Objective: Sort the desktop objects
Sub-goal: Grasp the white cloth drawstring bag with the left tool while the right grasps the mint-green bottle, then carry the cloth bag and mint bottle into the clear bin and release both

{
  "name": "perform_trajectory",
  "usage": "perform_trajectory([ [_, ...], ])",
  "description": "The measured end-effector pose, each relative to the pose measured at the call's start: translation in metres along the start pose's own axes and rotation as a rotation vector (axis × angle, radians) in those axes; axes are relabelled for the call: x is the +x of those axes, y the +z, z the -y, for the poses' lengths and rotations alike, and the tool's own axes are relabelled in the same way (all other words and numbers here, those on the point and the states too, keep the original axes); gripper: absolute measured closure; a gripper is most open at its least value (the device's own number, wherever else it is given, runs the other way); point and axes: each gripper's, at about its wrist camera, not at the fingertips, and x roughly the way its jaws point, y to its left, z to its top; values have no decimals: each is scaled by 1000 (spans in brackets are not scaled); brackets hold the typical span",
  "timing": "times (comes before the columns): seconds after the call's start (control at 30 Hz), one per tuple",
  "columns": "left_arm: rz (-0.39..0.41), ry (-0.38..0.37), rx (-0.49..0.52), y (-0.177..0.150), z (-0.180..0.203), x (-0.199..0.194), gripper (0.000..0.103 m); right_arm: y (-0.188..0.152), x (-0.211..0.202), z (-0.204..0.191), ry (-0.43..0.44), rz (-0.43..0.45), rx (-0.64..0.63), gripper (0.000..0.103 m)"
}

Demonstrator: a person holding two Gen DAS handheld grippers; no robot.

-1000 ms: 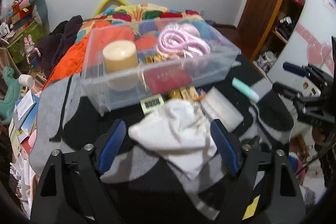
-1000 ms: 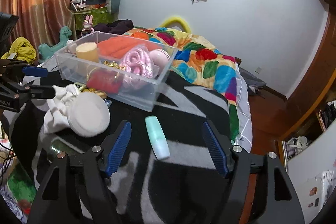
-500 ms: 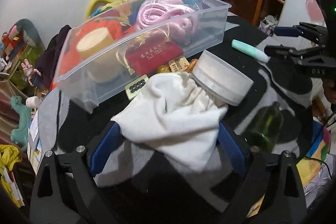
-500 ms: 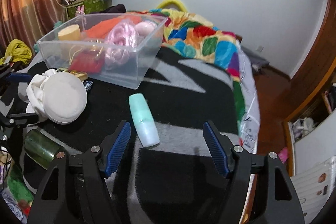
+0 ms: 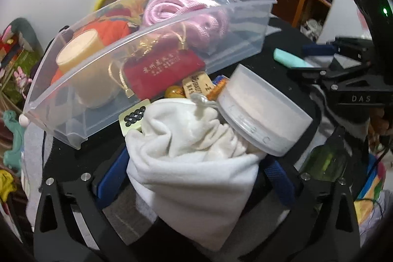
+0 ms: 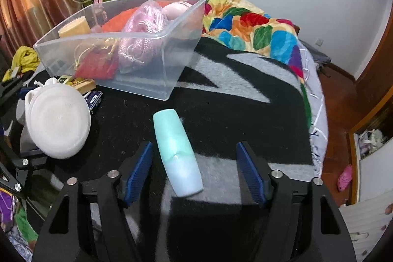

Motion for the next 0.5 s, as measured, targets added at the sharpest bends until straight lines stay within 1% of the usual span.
perform_trajectory([
  [0.03,16,-3,-12,-2,-2,-1,1,0,-1,0,20,1,1,52],
  [0.07,30,-3,-22,-4,-4,-2,2,0,-1,0,39,0,0,57],
  [0.1,45,-4,-32,-7,-5,-4,4,0,-2,-1,52,-2,-4,66],
  [0.13,56,-1,-39,-9,-7,-6,10,-1,-3,-3,64,-4,-11,75],
  [0.17,64,6,-44,-10,-7,-8,16,-1,-4,-5,67,-7,-18,78],
  [0.2,75,14,-55,-13,-9,-11,18,-2,-6,-8,63,-6,-27,80],
  [0.27,84,12,-78,-17,-13,-15,25,-2,-7,-11,67,-3,-36,80],
  [0.37,93,-10,-139,-22,-24,-19,27,-6,-11,-13,98,-3,-23,80],
  [0.5,106,-1,-197,-33,-37,-28,27,-7,-16,-13,139,5,-9,80],
])
